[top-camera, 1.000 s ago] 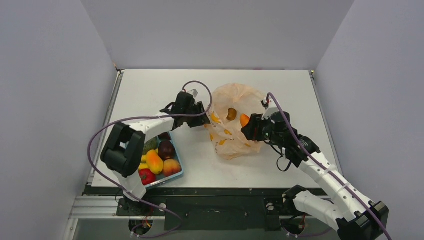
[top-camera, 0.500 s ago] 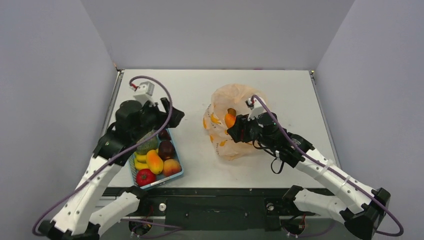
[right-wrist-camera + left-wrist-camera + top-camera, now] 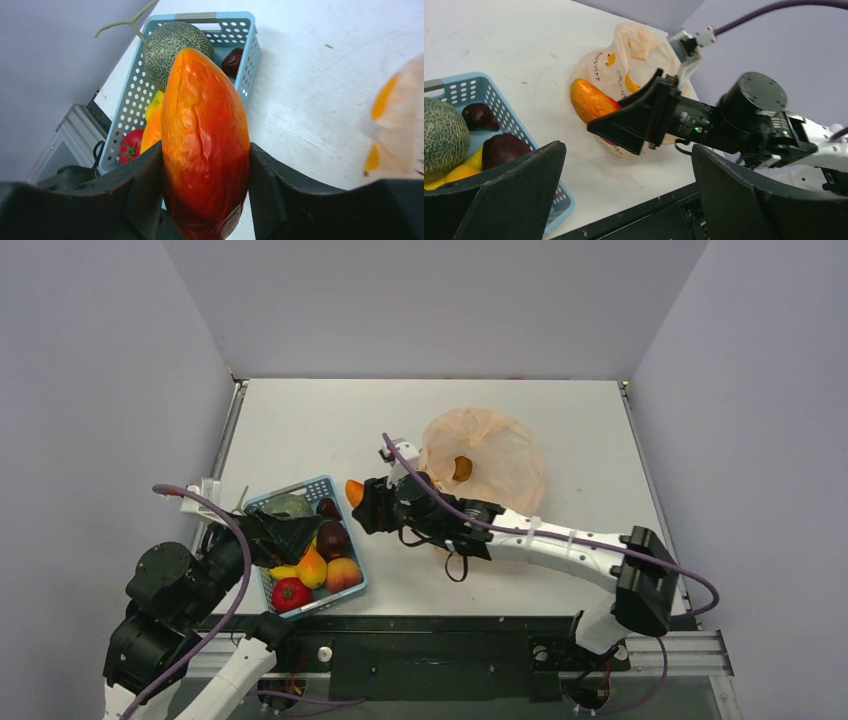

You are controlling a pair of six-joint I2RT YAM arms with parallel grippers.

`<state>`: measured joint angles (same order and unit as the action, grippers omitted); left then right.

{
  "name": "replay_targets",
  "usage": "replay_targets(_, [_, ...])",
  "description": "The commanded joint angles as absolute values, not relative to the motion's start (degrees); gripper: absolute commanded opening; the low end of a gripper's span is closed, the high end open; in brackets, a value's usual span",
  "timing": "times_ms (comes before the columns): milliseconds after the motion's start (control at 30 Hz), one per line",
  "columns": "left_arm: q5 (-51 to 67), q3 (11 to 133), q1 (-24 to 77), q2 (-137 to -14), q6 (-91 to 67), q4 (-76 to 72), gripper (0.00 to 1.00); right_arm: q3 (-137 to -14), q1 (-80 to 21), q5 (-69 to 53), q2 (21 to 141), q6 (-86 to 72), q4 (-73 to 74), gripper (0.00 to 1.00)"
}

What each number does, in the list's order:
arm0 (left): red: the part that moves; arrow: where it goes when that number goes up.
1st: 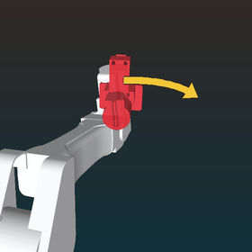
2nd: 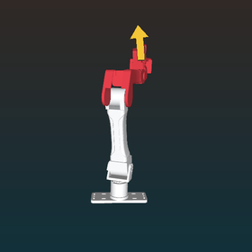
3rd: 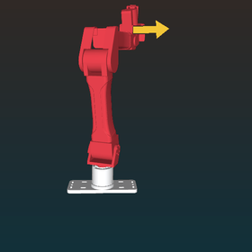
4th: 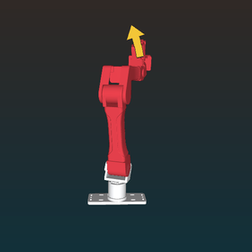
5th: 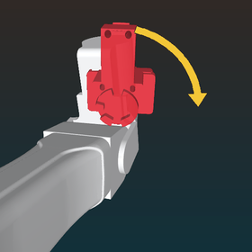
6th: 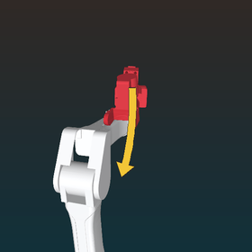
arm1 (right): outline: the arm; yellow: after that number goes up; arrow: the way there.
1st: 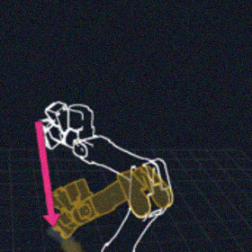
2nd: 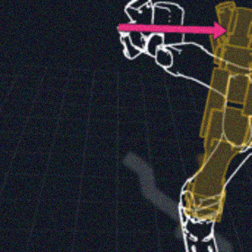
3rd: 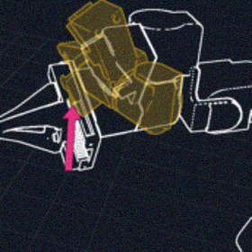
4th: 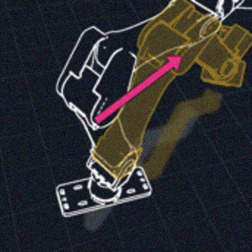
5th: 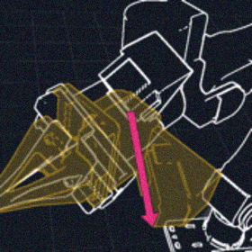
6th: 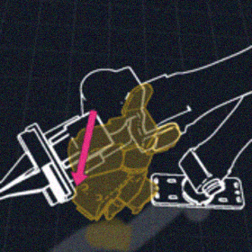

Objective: Take the fake fruits out of the plastic bag
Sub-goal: Place the fake fruit in the bin.

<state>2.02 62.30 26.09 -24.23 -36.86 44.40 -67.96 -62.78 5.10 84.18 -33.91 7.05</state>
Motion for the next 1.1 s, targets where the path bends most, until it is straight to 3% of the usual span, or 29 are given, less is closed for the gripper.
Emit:
replay_targets(0, [1.0, 62.9, 25.8, -22.0, -38.5, 49.6, 0.97, -74.5, -63.8, 5.1, 93.7, -39.8, -2.1, 0.04])
replay_targets(267, [0.6, 63.0, 25.9, -19.7, -39.0, 51.6, 0.97, -82.6, -63.9, 3.9, 106.5, -44.1, -3.2, 0.08])
replay_targets(533, [1.7, 61.5, 25.9, -18.7, -40.1, 50.6, 0.97, -89.7, -64.5, 4.0, 114.4, -44.9, -0.3, 0.17])
replay_targets(1067, [1.6, 62.5, 26.1, -17.5, -40.9, 52.5, 0.97, -100.8, -64.5, 6.8, 121.5, -39.1, 9.3, 0.53])
